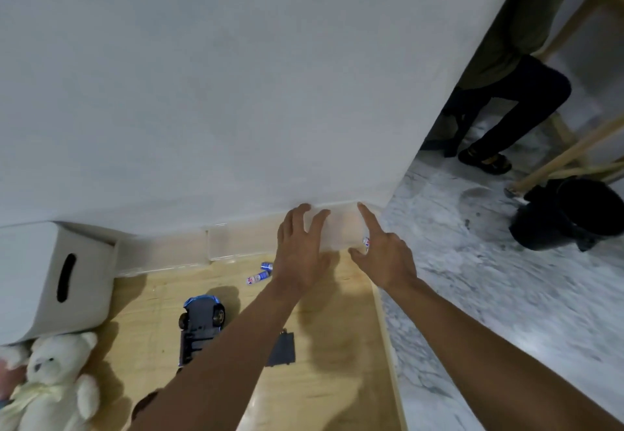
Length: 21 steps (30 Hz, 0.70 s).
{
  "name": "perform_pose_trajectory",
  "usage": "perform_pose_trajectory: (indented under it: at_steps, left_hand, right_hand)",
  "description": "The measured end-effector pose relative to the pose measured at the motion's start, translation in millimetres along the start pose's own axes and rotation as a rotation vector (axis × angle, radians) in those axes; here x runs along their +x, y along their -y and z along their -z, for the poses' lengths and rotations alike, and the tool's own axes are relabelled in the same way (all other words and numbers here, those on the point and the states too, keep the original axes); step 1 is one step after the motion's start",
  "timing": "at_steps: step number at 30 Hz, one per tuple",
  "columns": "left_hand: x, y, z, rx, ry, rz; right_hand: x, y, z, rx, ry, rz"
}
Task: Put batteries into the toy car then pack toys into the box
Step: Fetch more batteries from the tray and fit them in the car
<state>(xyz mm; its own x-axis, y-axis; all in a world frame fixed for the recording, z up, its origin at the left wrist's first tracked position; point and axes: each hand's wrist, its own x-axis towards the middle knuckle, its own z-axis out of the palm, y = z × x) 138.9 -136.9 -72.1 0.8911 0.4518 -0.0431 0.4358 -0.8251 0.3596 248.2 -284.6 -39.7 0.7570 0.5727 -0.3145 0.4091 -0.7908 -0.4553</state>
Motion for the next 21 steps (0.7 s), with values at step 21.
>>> perform_pose_trajectory:
  at_steps: [21]
  left_hand:
    - [0.9,7.9,-28.6,0.382,-0.112,-0.016]
  right_hand:
    - [13.9,-14.7,-9.8,-0.087,-0.062,0.175]
